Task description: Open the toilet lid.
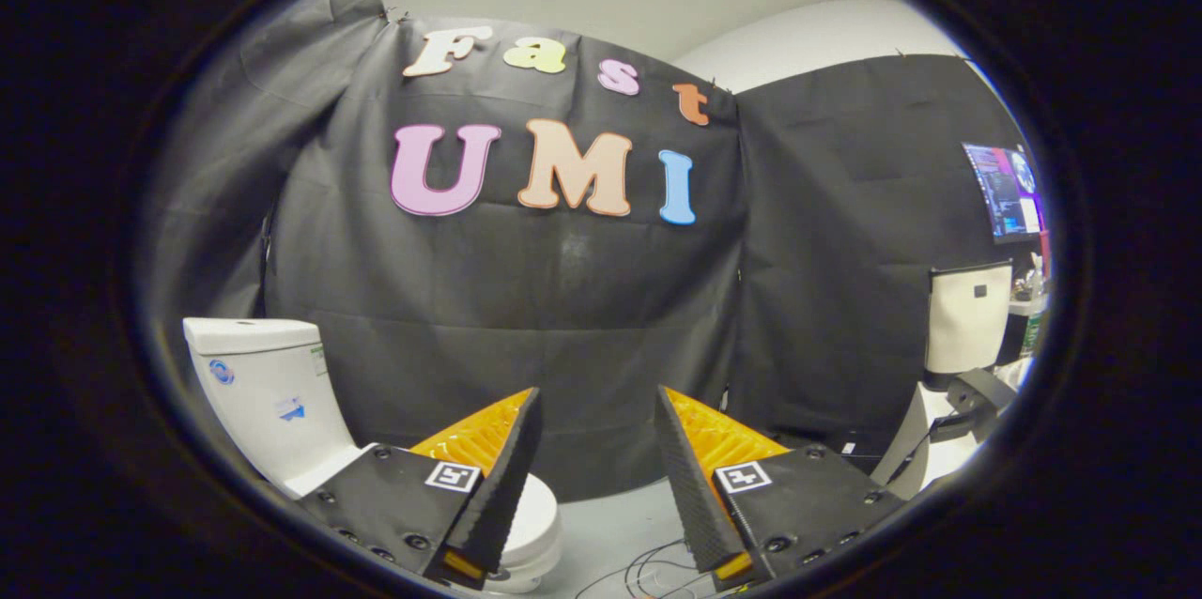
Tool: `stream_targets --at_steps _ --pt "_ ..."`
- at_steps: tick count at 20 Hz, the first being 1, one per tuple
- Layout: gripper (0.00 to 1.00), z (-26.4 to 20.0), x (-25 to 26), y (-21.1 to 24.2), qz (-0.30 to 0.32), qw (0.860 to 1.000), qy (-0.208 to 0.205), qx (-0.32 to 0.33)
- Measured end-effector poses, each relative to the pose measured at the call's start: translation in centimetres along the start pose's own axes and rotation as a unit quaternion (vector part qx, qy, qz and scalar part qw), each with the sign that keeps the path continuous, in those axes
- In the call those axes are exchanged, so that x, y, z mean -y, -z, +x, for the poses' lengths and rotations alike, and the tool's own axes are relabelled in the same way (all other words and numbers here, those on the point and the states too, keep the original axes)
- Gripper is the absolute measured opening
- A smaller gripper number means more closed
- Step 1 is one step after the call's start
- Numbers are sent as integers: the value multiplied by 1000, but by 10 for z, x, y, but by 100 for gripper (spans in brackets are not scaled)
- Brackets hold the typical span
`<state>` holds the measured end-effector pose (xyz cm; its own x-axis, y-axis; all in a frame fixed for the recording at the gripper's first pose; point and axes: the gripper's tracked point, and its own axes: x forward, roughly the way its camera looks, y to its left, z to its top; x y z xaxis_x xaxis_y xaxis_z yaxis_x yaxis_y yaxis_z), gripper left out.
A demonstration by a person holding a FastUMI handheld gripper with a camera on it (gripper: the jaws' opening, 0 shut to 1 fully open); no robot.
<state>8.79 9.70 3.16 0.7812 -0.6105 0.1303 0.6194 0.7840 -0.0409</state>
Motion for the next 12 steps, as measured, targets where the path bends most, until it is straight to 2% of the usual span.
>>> stream_targets --at_steps 12 --pt "76 5 0 11 13 1000 -1 -17"
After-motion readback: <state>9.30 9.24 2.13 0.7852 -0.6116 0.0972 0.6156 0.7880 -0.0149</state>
